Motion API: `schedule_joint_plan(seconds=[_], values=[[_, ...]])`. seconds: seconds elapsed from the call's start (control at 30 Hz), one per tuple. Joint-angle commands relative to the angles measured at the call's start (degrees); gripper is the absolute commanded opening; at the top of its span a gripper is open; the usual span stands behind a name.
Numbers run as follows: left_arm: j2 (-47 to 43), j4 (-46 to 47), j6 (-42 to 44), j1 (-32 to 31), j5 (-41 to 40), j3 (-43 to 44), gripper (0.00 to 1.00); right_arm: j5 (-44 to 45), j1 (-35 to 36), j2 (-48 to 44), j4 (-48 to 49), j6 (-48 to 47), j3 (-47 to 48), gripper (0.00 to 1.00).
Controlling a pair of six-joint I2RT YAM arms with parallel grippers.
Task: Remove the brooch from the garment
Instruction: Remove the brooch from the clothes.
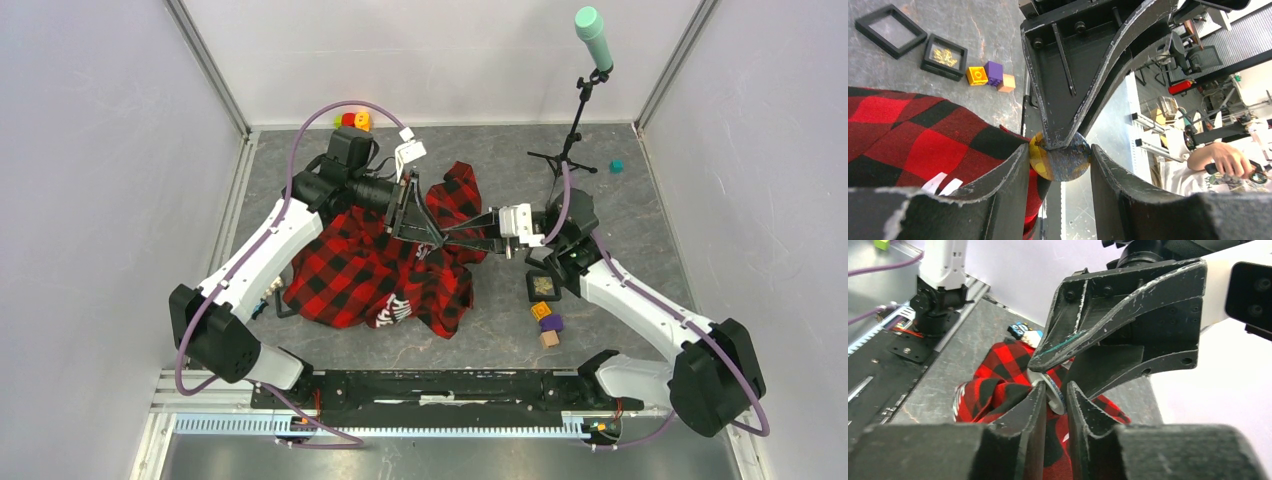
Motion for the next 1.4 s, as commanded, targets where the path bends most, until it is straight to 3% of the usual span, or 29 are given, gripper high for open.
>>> schedule_joint_plan(seconds=[0.0, 0.1, 0.2, 0.27, 0.37, 0.53, 0.6, 0.77, 1.1, 1.23, 1.37], values=[[0.1, -2.0, 3.7, -0.3, 0.8, 3.5, 0.30, -2.3, 0.6, 0.2, -0.5, 0.2, 2.4, 0.16], [-0.6, -3.1, 5.4, -0.3, -2.0, 3.8, 0.50, -0.8, 0.6, 0.0, -2.7, 0.0, 2.9, 0.00], [-3.0, -3.9, 7.0, -0.3, -7.4, 3.8, 0.75, 4.0, 0.6, 1.2, -12.6, -0.8, 7.0, 0.00], [-5.5, -2.7, 7.0, -0.3, -13.1, 3.0, 0.79, 6.5, 0.6, 3.0, -20.2, -0.6, 10.5, 0.00], [-9.8, 2.1, 7.0, -0.3, -17.7, -0.6, 0.75, 11.6, 0.6, 4.9, -24.5, 3.9, 13.0, 0.00], [-17.7, 10.2, 9.2, -0.4, -25.3, -8.4, 0.48, 16.7, 0.6, 6.3, -24.5, 16.8, 12.4, 0.00], [-19.8, 12.3, 9.7, -0.4, -27.7, -10.5, 0.44, 16.4, 0.6, 6.8, -23.9, 22.5, 11.5, 0.00], [-20.9, 14.5, 10.4, -0.4, -27.8, -12.8, 0.46, 12.6, 0.6, 6.5, -15.1, 33.7, 7.3, 0.00], [-19.2, 11.2, 13.0, -1.0, -24.5, -12.4, 0.57, 8.5, 0.8, 6.7, -5.6, 41.5, 5.8, 0.00], [-18.2, 9.7, 13.8, -1.3, -21.8, -11.9, 0.46, 8.4, 0.9, 6.9, -2.8, 43.8, 5.9, 0.00], [-17.2, 8.0, 14.2, -1.9, -21.7, -11.1, 0.41, 8.5, 0.9, 7.1, -2.1, 44.4, 6.7, 0.00]])
